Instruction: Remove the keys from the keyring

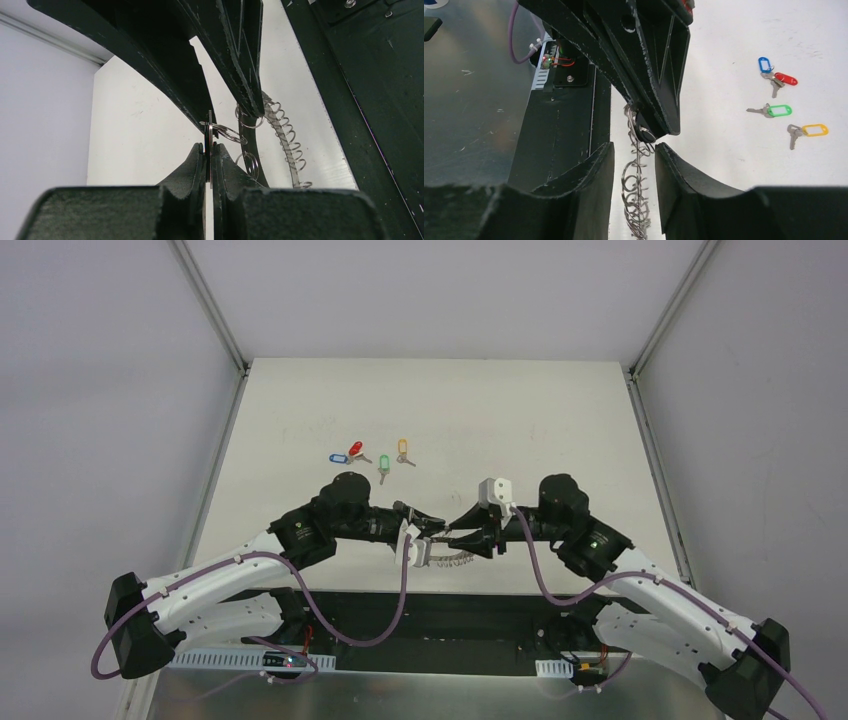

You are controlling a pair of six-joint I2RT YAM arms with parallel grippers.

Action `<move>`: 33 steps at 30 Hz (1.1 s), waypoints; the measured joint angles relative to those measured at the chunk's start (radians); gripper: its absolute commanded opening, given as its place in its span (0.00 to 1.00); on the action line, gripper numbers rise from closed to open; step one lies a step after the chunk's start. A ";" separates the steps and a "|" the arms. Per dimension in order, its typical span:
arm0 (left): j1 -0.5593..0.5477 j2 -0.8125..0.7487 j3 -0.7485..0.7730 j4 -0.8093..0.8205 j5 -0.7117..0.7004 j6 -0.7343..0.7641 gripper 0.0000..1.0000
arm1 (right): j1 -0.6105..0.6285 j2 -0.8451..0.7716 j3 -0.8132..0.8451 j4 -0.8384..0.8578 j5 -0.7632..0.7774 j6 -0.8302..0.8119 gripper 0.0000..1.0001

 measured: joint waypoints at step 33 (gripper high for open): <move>0.000 0.000 0.000 0.009 0.022 -0.006 0.00 | 0.001 -0.067 -0.066 0.068 0.091 0.143 0.00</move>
